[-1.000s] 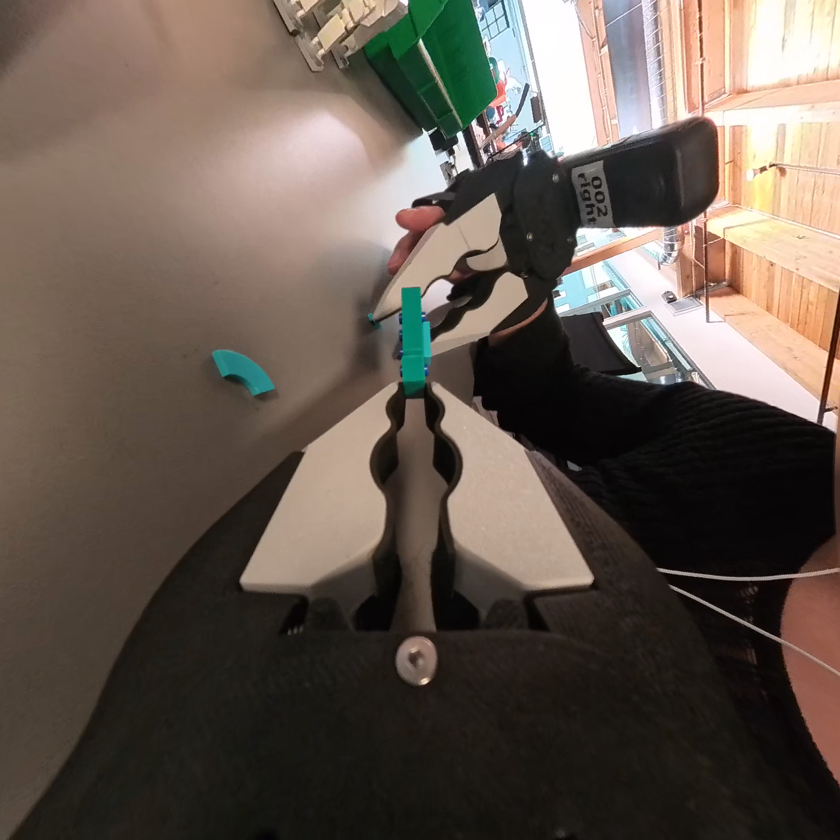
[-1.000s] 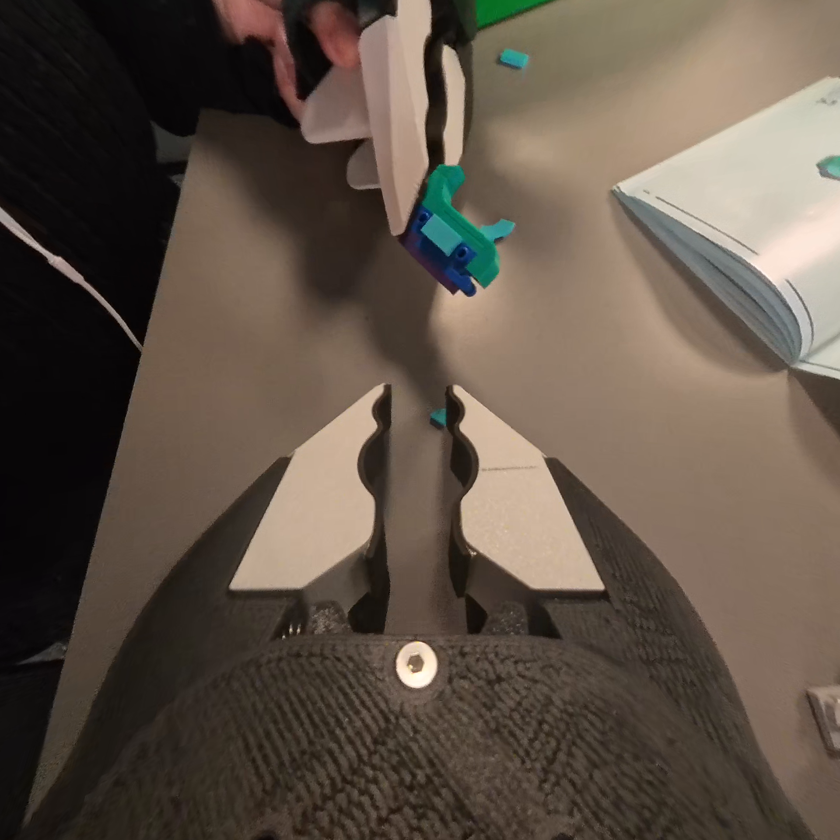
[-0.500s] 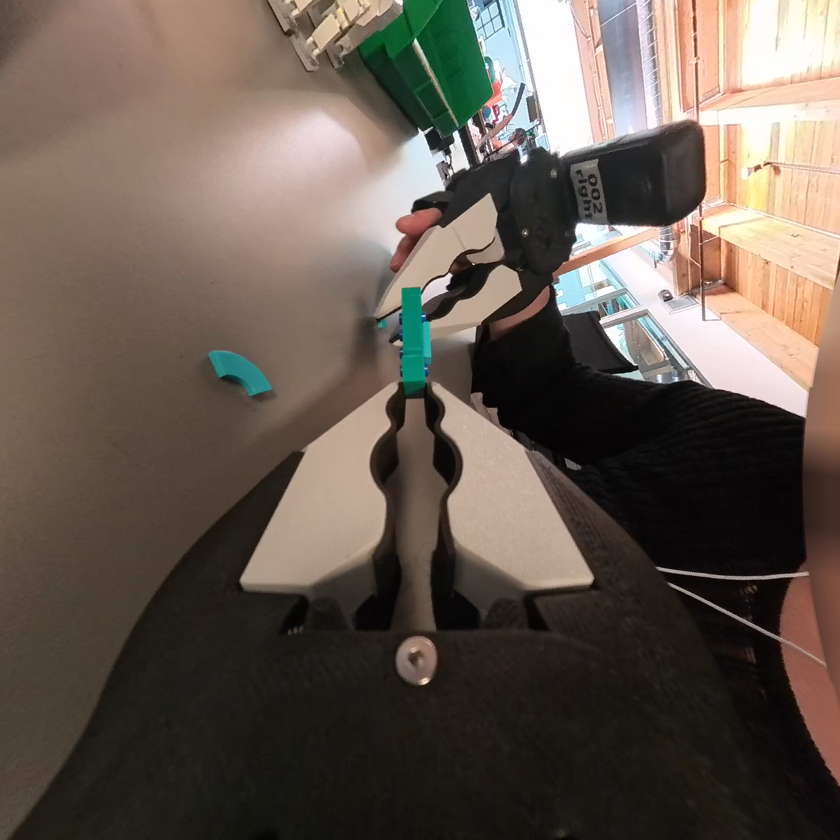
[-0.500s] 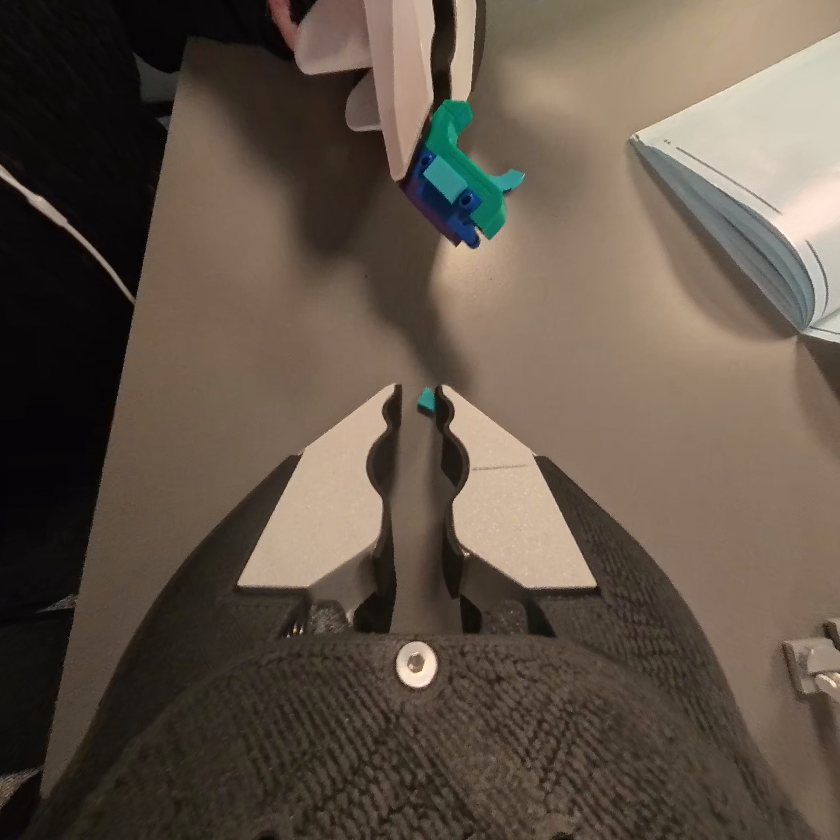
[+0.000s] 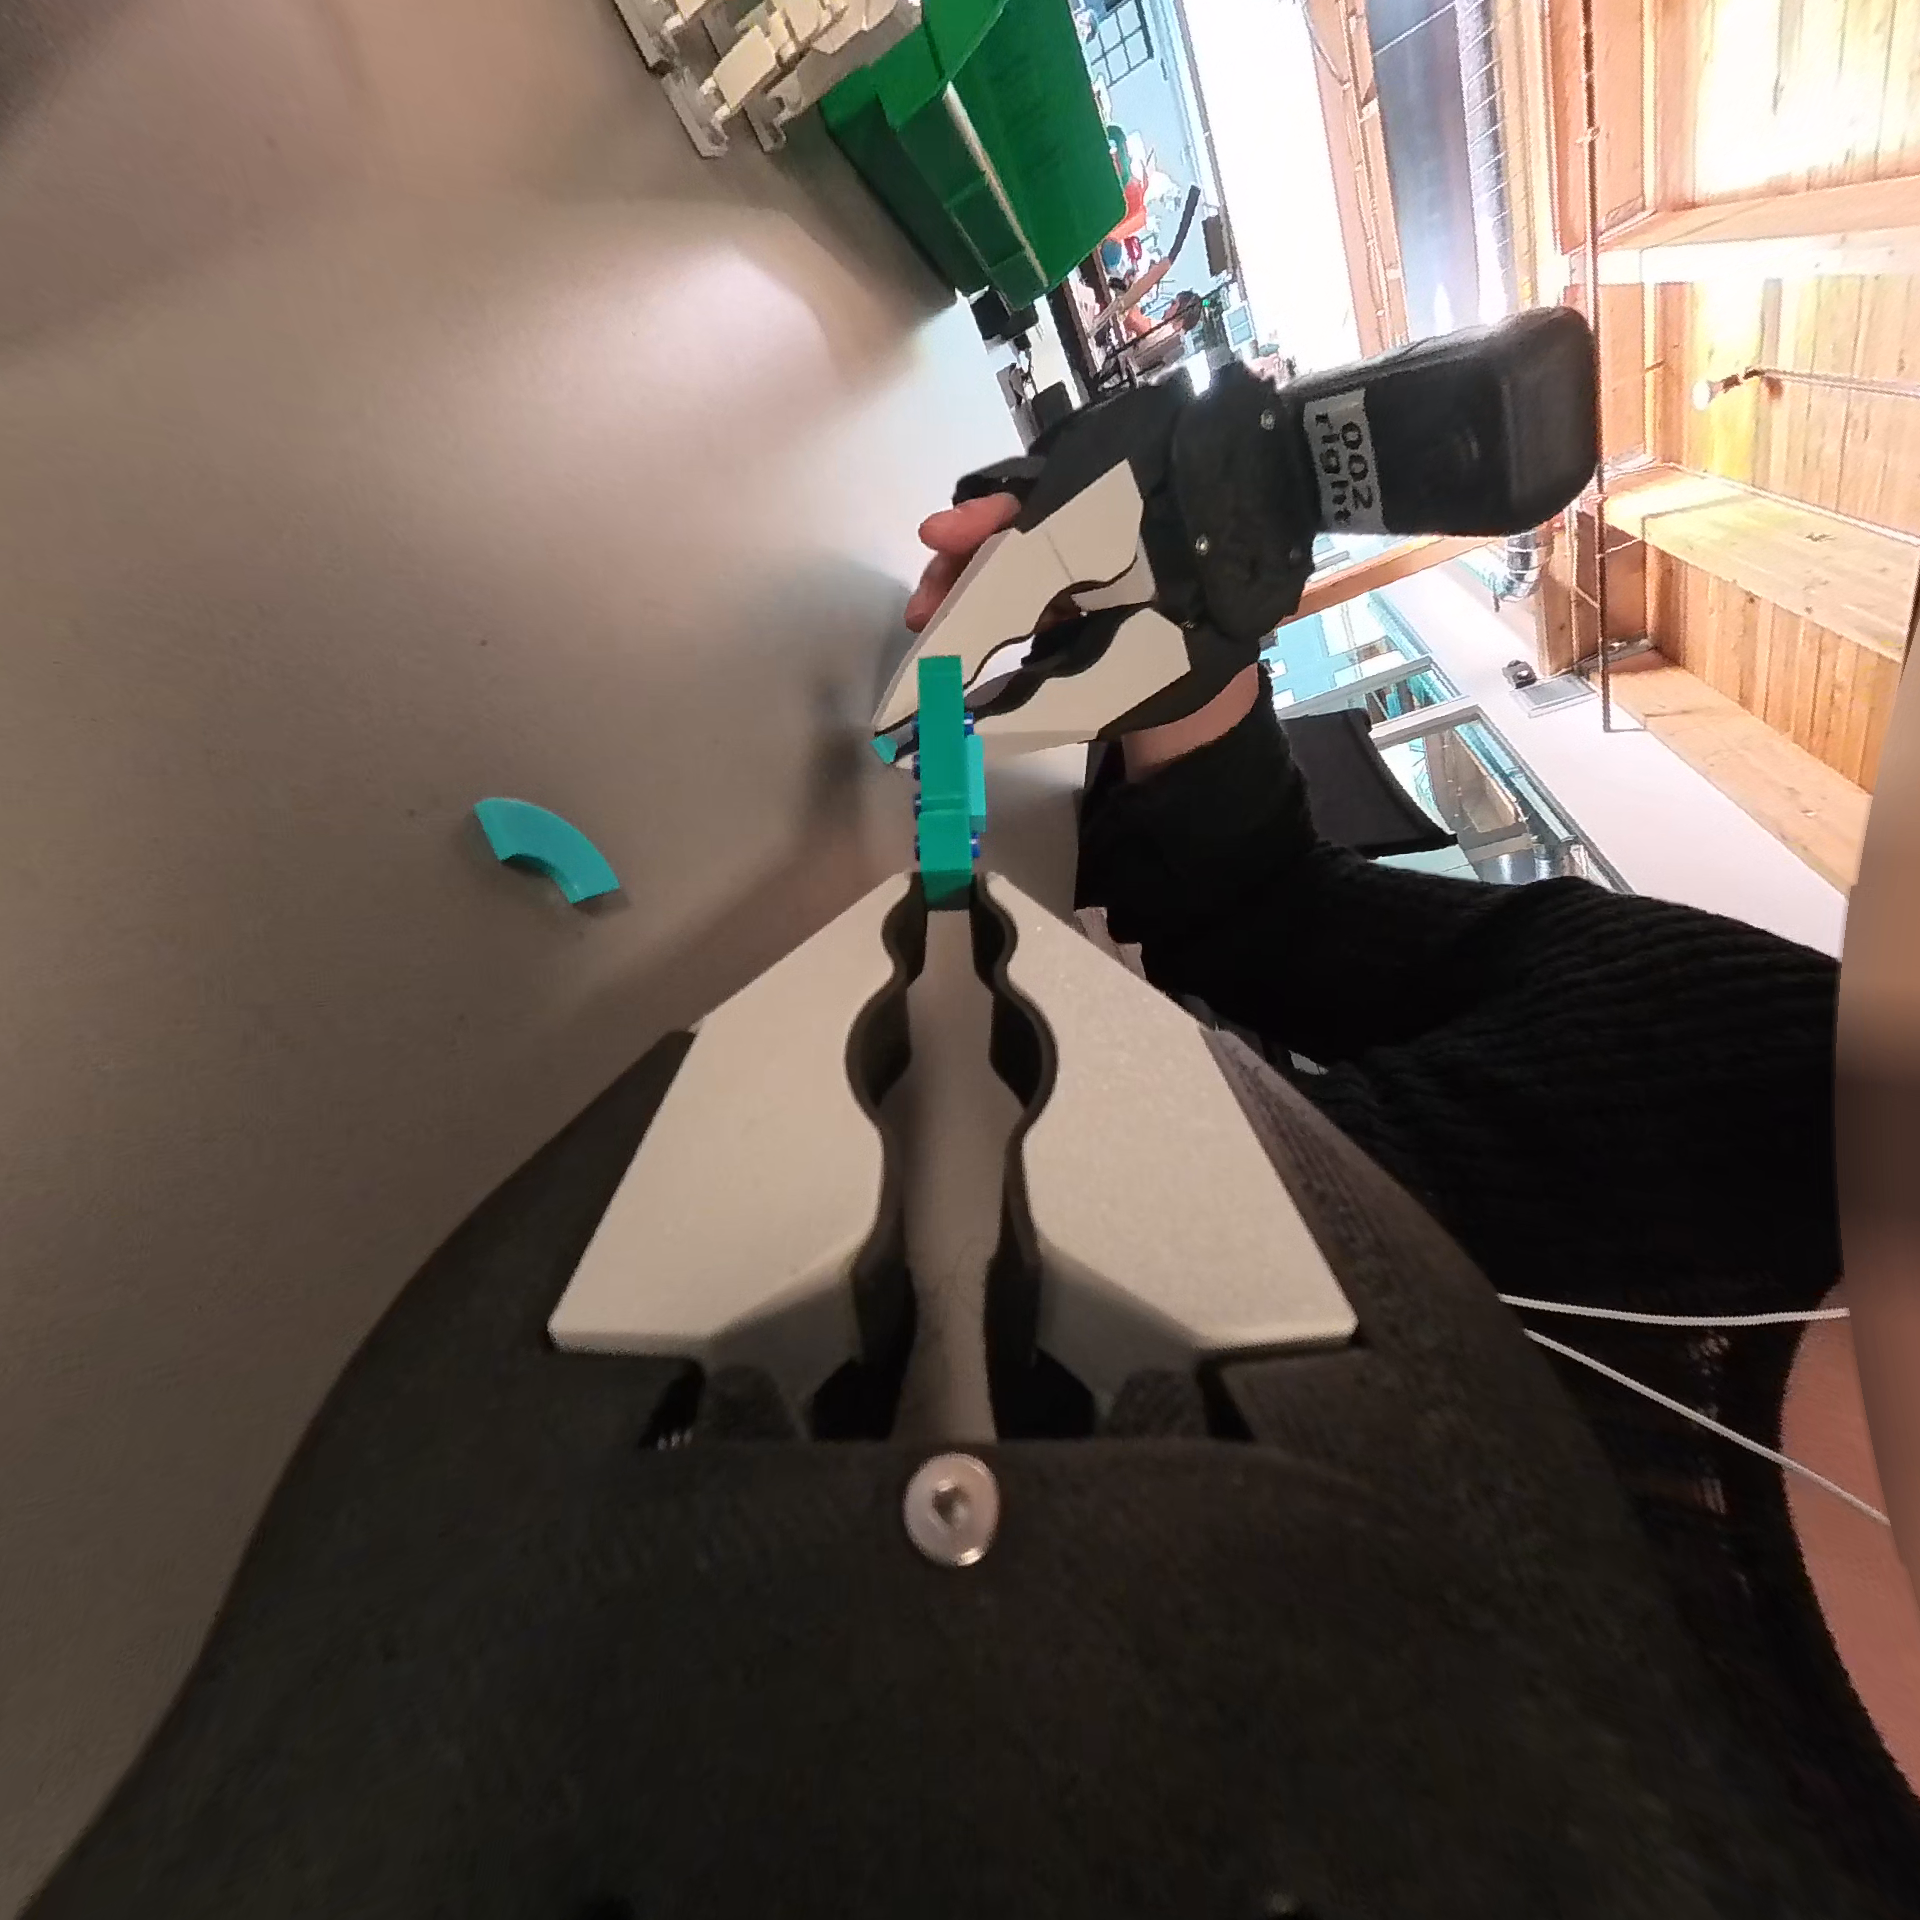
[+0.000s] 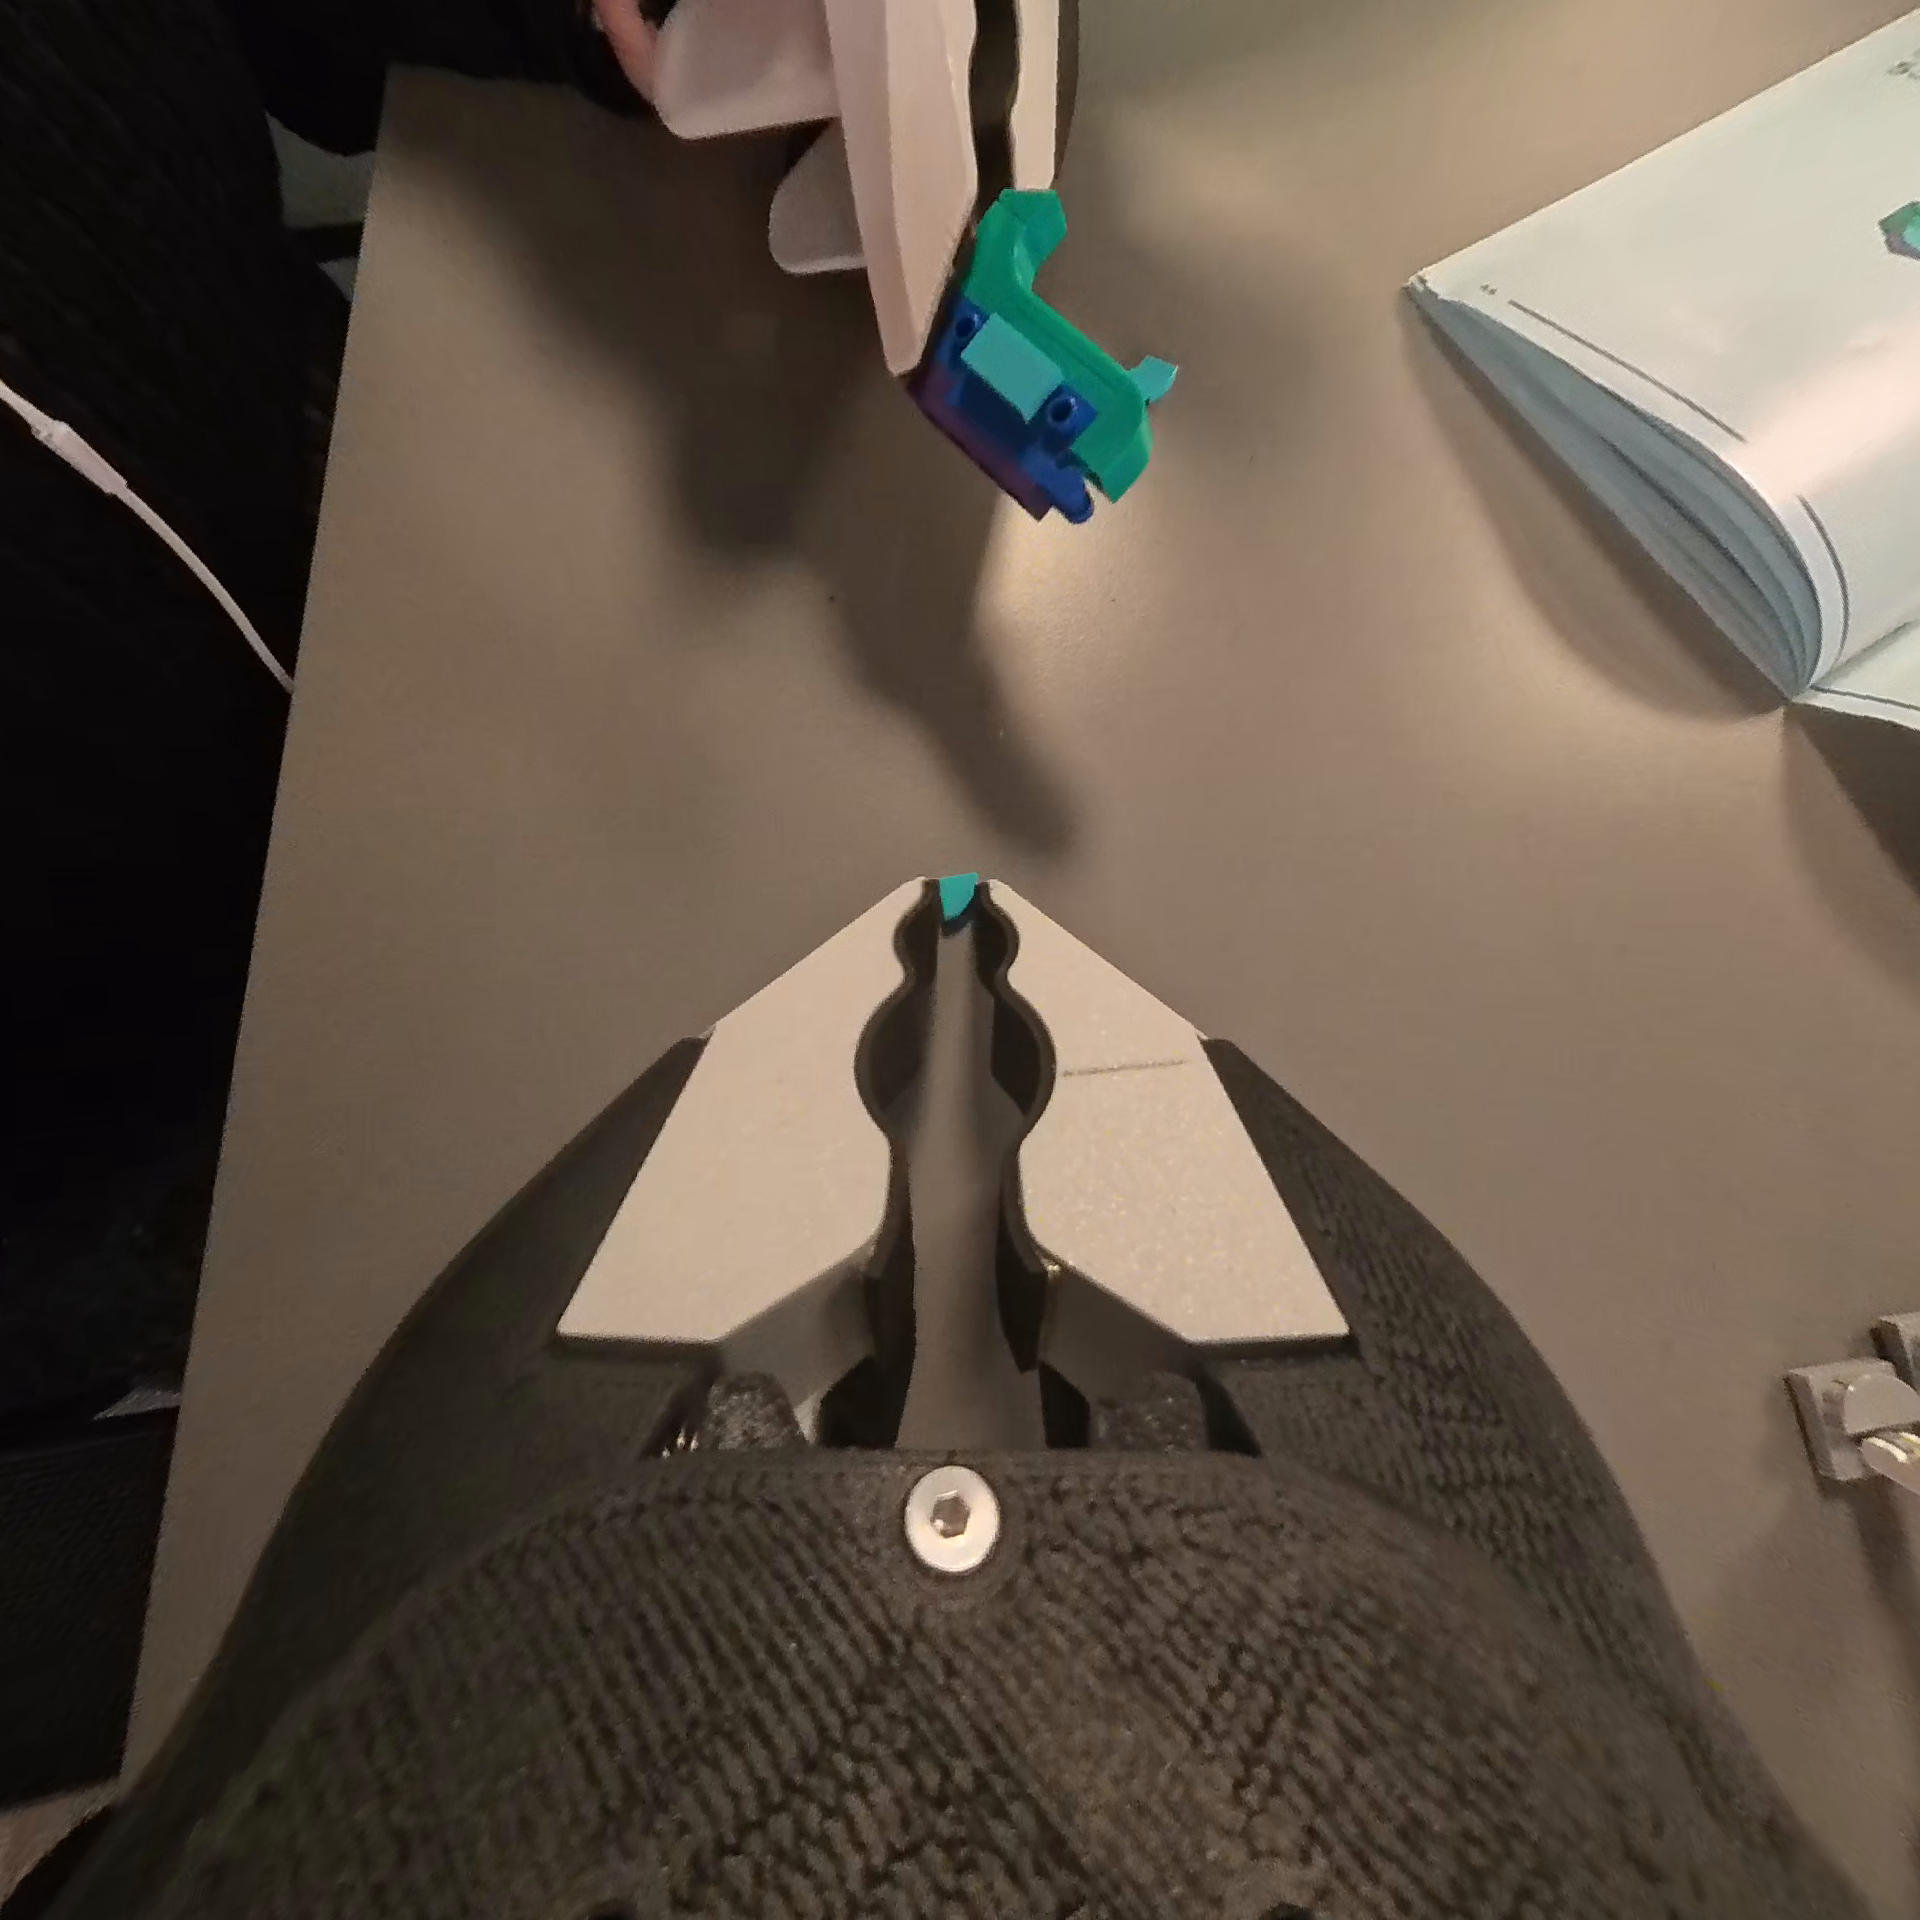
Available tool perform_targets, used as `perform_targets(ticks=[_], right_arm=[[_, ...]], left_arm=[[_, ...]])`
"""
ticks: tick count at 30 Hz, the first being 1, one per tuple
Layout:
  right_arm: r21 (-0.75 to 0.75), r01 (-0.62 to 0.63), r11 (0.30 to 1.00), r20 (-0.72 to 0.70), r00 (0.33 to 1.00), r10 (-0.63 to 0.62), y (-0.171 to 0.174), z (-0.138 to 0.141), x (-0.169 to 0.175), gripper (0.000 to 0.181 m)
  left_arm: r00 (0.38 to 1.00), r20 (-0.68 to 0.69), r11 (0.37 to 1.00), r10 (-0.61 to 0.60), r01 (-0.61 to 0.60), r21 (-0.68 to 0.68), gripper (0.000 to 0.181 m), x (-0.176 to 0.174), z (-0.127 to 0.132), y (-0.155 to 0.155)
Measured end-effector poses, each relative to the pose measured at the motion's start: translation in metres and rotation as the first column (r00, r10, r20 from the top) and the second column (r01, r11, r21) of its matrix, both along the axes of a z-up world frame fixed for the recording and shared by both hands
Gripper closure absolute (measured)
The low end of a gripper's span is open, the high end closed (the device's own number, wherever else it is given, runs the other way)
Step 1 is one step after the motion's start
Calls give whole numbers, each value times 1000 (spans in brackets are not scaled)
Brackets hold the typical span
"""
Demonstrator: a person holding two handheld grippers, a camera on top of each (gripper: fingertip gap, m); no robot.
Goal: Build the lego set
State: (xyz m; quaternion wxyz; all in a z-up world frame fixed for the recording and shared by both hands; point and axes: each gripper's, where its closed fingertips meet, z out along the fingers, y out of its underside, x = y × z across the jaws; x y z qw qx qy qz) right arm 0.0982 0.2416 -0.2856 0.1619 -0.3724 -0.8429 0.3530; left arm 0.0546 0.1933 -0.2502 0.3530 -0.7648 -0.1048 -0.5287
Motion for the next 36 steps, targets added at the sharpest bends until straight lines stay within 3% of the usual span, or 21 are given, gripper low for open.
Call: perform_targets(ticks=[3, 6, 9, 15, 36], right_arm=[[15, 13, 1000, -58, 998, -12, 1, 7, -5, 177], [-40, 23, 999, -234, 972, -32, -7, 46, -22, 177], [75, -9, 997, -330, 943, 33, -17, 63, -34, 177], [236, -94, 967, -294, 942, 164, -34, 51, -42, 177], [299, -207, 931, -203, 940, 275, -39, 48, -43, 176]], left_arm=[[1000, 19, 1000, -9, 10, -9, 174, 1, 0, 0], [998, 46, 999, -33, 34, -24, 174, 3, 0, -2], [996, 61, 997, -57, 60, -41, 174, 6, -1, -3], [993, 84, 995, -81, 85, -42, 174, 8, 1, -5], [987, 112, 993, -113, 117, -31, 174, 11, 4, -8]])
